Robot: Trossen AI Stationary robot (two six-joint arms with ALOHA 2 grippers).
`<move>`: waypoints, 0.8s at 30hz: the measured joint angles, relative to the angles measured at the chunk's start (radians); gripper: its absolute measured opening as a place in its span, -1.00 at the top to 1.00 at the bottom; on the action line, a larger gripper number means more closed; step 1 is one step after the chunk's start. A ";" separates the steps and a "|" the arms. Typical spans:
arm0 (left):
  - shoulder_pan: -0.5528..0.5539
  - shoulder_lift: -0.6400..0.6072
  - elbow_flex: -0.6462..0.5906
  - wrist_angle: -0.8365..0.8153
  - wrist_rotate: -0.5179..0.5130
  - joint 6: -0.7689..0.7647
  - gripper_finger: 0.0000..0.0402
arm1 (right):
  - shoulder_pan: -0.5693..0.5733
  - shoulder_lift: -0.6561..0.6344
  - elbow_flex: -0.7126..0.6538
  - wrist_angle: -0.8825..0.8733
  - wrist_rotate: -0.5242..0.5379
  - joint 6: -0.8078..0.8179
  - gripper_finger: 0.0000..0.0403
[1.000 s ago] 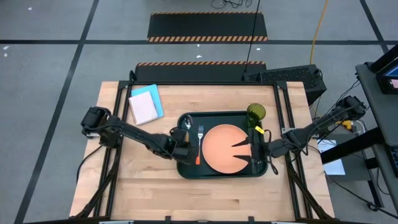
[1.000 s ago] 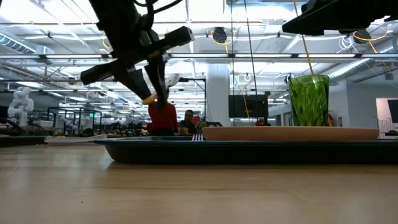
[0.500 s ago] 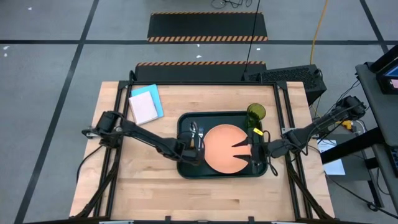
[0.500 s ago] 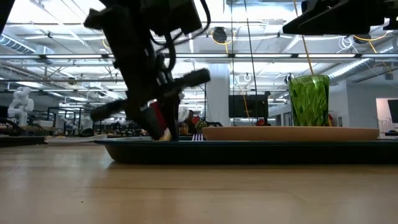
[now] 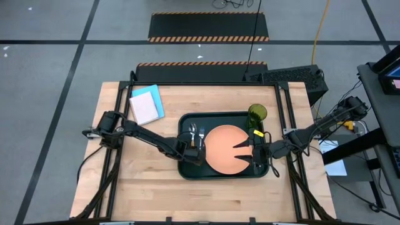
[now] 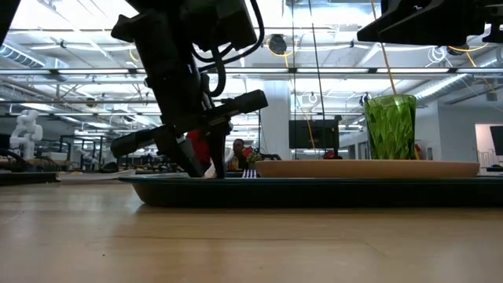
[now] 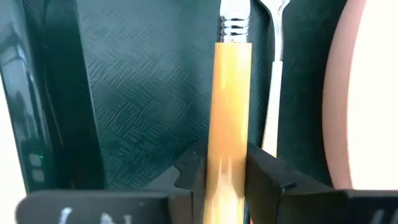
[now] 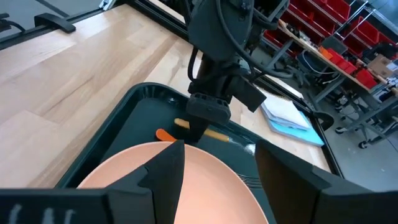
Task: Pick and place plate/cup/fork/spoon on tray
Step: Put the orange spoon on the green tray to the left of the orange fork
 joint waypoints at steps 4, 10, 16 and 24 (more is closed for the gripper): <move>0.011 0.000 0.001 -0.021 0.015 -0.001 0.42 | 0.000 0.000 0.000 0.002 0.000 -0.003 0.06; 0.015 0.000 0.000 -0.034 0.017 0.003 0.40 | 0.000 0.000 0.000 0.012 0.000 -0.003 0.06; 0.016 -0.013 -0.003 -0.052 0.017 0.024 0.39 | 0.000 0.000 0.000 0.015 0.000 -0.003 0.06; 0.016 -0.088 -0.009 -0.173 0.032 0.048 0.38 | 0.000 0.000 0.000 0.014 -0.001 0.000 0.06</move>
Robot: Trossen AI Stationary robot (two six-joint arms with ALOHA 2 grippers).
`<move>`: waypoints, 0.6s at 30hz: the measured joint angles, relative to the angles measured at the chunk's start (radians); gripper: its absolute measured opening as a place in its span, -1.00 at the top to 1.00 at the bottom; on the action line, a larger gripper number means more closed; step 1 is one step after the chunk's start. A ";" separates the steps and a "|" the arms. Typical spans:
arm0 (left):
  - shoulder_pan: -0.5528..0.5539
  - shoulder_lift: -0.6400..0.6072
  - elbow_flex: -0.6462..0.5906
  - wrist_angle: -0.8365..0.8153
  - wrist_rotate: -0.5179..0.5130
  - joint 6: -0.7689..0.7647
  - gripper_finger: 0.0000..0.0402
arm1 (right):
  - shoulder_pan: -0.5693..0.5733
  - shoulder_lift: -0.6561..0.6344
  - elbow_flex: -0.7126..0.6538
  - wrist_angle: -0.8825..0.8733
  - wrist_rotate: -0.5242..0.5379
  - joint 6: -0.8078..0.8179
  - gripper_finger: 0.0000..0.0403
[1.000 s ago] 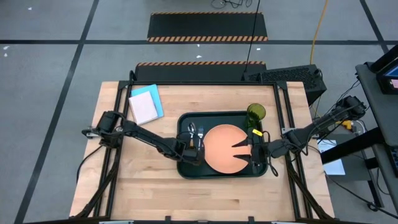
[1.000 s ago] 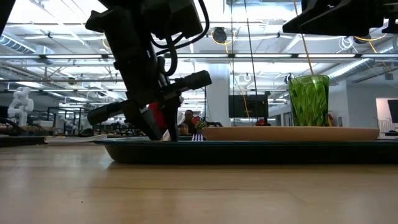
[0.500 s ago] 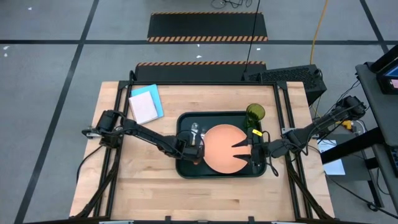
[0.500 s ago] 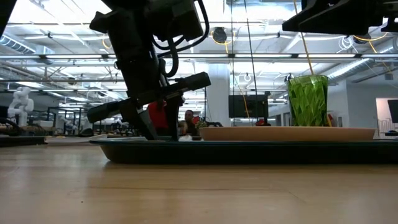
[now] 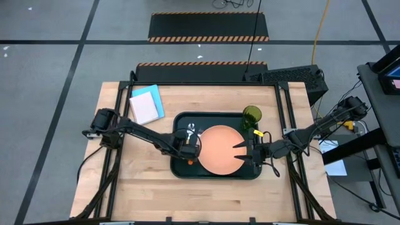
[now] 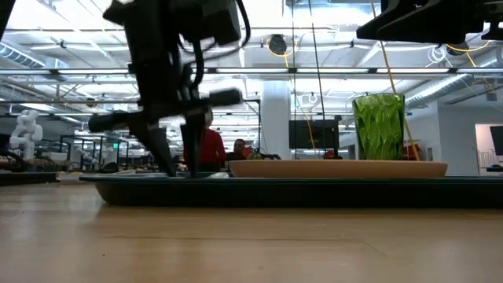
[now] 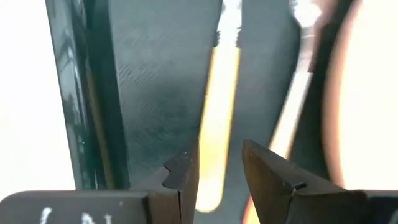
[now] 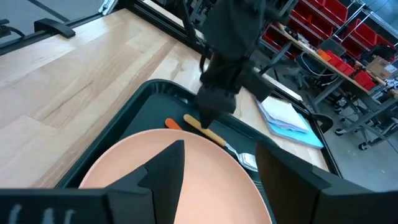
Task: Pick and place plate/cup/fork/spoon on tray
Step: Put the orange spoon on the green tray to the left of the orange fork
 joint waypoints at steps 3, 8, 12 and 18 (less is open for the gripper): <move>-0.006 -0.038 0.002 -0.005 -0.022 0.047 0.38 | 0.000 0.000 0.000 -0.003 0.000 0.000 0.06; -0.010 -0.076 0.004 -0.028 -0.069 0.100 0.38 | 0.000 0.000 0.000 -0.006 0.000 0.000 0.06; -0.011 -0.073 0.023 -0.035 -0.103 0.226 0.38 | -0.001 0.000 0.000 -0.007 0.000 -0.001 0.06; -0.008 -0.074 0.030 0.074 -0.261 0.407 0.38 | -0.007 0.000 0.000 -0.008 0.000 -0.018 0.06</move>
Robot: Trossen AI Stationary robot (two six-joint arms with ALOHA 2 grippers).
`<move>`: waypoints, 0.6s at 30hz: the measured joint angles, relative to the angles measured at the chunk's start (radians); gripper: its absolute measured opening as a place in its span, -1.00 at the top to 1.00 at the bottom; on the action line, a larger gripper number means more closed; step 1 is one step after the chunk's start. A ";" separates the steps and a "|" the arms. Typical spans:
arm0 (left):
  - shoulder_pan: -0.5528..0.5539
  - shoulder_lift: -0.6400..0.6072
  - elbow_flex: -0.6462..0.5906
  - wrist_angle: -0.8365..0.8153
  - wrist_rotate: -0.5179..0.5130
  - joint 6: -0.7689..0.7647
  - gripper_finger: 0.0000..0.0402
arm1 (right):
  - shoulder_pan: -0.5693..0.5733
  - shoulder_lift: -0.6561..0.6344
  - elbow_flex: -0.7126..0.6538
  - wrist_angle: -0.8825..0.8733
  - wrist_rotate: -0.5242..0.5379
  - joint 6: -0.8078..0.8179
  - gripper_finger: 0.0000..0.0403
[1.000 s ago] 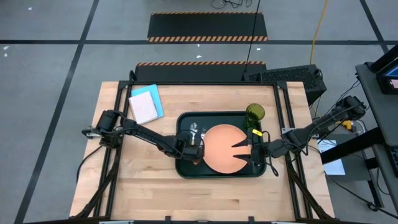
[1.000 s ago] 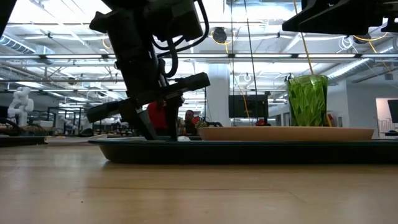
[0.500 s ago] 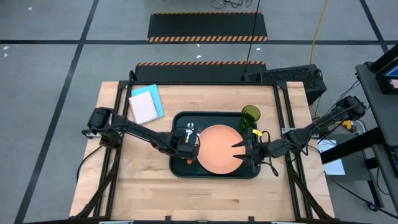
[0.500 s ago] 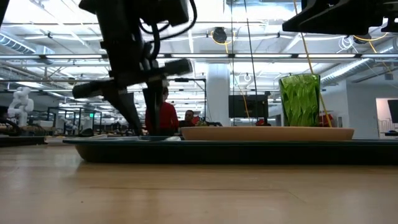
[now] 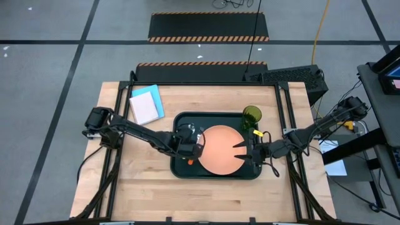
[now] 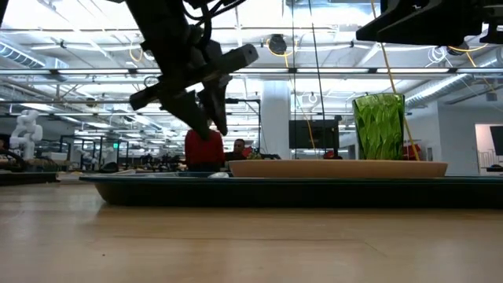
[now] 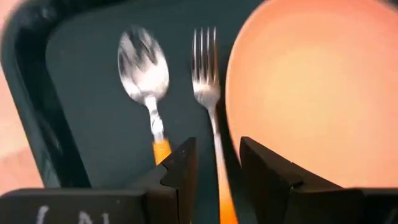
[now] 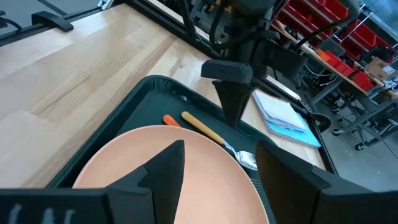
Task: Pick and place plate/cup/fork/spoon on tray
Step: Put the orange spoon on the green tray to the left of the orange fork
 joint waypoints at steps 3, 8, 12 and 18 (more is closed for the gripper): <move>0.014 0.009 -0.001 -0.001 -0.035 0.009 0.38 | -0.013 0.000 0.000 0.000 0.001 -0.002 0.06; 0.049 0.082 -0.003 0.048 -0.035 0.023 0.38 | -0.042 0.000 0.000 0.002 0.001 -0.001 0.06; 0.076 0.135 -0.002 0.095 0.011 -0.001 0.38 | -0.051 0.000 0.000 0.015 0.002 0.005 0.06; 0.094 0.161 -0.002 0.109 0.013 -0.036 0.51 | -0.050 0.000 0.000 0.024 0.002 -0.001 0.06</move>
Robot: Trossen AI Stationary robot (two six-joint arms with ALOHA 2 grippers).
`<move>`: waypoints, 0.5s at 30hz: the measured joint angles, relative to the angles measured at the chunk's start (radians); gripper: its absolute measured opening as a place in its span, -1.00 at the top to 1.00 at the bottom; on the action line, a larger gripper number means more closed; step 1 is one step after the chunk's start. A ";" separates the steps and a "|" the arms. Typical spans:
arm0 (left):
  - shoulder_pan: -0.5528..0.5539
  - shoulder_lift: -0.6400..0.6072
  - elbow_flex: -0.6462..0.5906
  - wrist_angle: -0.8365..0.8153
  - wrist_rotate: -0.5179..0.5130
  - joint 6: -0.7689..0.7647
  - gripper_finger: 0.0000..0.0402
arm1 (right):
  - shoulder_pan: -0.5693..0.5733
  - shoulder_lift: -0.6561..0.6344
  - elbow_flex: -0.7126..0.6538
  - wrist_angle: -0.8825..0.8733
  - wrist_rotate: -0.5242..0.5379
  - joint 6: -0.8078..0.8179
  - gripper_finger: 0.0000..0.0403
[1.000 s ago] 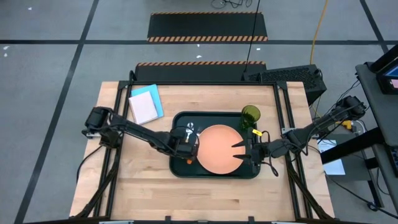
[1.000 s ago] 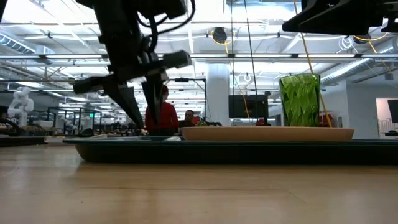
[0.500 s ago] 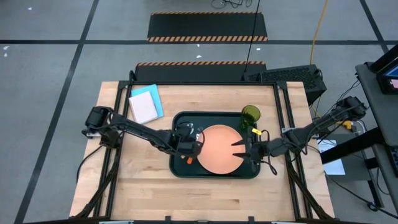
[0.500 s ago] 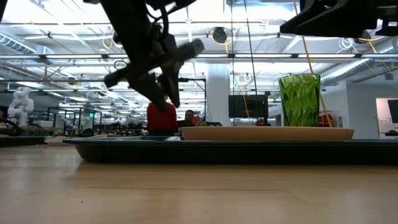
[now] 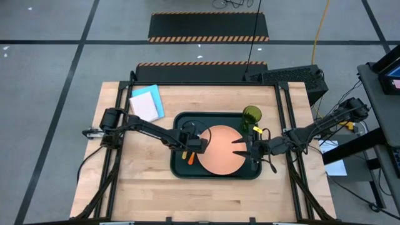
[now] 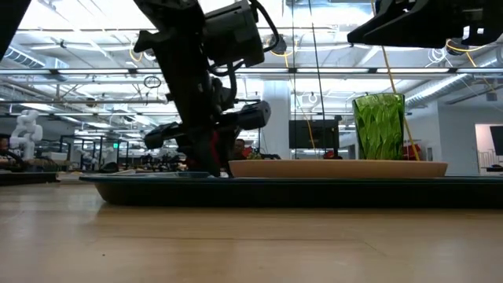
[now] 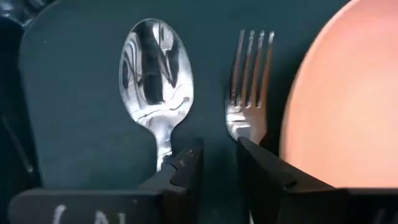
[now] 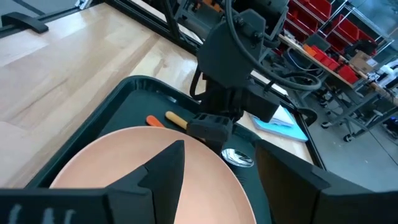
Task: Pick and place plate/cup/fork/spoon on tray
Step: Put the orange spoon on the green tray to the left of the orange fork
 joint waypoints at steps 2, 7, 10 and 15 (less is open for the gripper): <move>0.004 0.000 0.000 -0.002 0.000 0.003 0.59 | 0.000 0.000 0.000 0.000 0.000 -0.004 0.06; 0.012 0.000 0.000 -0.008 0.015 0.027 0.78 | 0.000 0.000 0.000 -0.019 0.000 0.002 0.06; 0.013 0.005 0.000 -0.013 0.022 0.028 0.87 | 0.000 0.000 0.000 -0.031 0.000 0.002 0.06; 0.013 0.010 0.000 -0.029 0.022 0.016 0.96 | 0.000 0.000 0.000 -0.030 0.000 0.002 0.06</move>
